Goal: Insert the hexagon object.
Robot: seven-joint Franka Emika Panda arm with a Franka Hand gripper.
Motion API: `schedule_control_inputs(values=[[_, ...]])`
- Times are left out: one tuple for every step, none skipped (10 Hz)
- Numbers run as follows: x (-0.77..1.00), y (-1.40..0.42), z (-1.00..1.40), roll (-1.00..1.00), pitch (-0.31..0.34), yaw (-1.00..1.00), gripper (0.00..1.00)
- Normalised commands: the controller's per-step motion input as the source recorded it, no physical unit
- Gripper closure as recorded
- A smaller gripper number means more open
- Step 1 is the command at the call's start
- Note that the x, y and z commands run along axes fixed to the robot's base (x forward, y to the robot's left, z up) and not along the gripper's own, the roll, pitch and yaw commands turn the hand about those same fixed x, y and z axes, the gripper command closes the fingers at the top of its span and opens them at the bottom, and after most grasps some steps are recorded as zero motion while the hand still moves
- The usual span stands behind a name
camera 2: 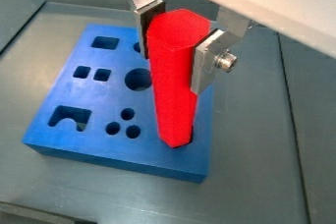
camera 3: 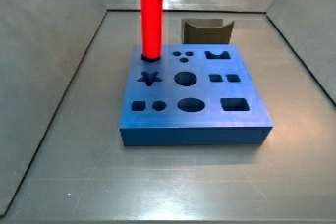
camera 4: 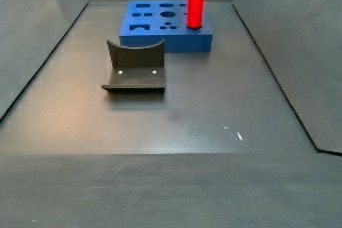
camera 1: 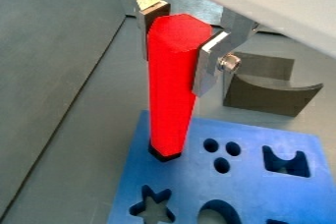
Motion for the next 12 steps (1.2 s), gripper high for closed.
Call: schedule_control_inputs(values=[[-0.08, 0.0, -0.13, -0.01, -0.066, 0.12, 1.0], [-0.13, -0.11, -0.13, 0.01, -0.063, 0.26, 1.0], [0.0, -0.12, -0.17, 0.01, -0.041, 0.29, 1.0], [0.05, -0.07, -0.21, 0.0, -0.011, 0.31, 1.0], [0.11, -0.07, -0.24, 0.0, -0.003, 0.29, 1.0], [0.23, 0.0, -0.3, 0.0, 0.0, 0.23, 1.0], [0.23, 0.0, -0.31, 0.0, 0.0, 0.12, 1.0], [0.19, 0.0, -0.28, 0.0, 0.0, 0.0, 1.0], [0.07, 0.0, -0.27, 0.0, 0.0, -0.02, 1.0], [0.0, -0.02, -0.32, 0.0, -0.023, -0.15, 1.0], [0.0, -0.04, -0.41, 0.0, -0.074, -0.23, 1.0], [0.0, -0.02, -0.44, 0.0, -0.066, -0.21, 1.0]])
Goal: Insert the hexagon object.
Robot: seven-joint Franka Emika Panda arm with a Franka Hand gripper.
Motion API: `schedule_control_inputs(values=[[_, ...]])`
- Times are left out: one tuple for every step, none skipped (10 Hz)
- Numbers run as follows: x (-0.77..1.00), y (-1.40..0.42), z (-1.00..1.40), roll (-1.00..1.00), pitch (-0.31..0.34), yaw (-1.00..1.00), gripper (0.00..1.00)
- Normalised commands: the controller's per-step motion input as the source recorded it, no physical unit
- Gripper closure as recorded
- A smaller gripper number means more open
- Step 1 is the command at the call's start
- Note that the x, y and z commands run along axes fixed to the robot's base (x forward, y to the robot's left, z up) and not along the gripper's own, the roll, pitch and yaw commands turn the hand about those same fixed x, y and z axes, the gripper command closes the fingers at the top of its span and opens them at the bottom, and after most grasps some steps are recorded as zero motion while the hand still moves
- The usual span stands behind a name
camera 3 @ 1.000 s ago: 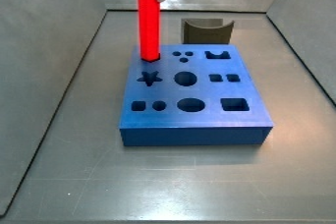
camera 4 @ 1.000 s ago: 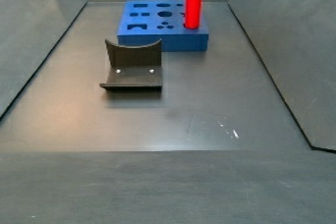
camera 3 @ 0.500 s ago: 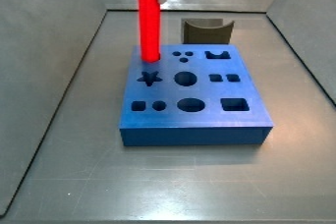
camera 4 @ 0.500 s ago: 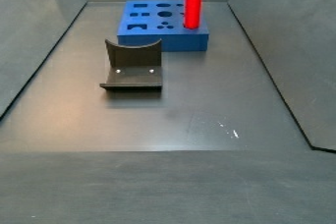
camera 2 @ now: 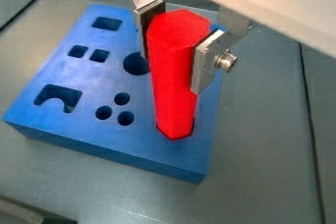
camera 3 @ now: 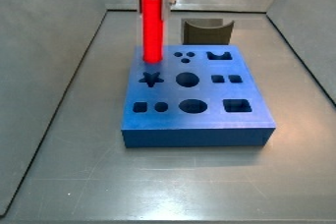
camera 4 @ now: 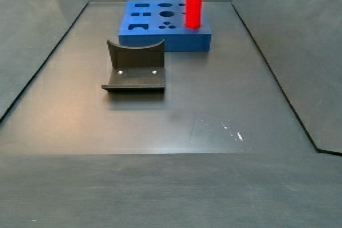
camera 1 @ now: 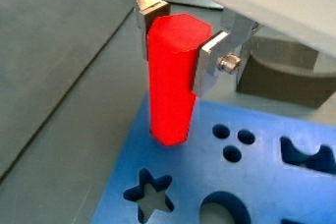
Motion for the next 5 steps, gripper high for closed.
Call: schedule_control_inputs(values=[[0.01, -0.01, -0.45, 0.0, -0.056, -0.17, 1.0], [0.05, 0.0, -0.41, 0.0, -0.063, -0.13, 1.0], [0.0, 0.0, -0.33, -0.06, -0.053, -0.19, 1.0], [0.0, 0.0, -0.01, 0.0, -0.047, -0.01, 1.0], [0.0, 0.0, 0.0, 0.0, 0.0, 0.0, 1.0]])
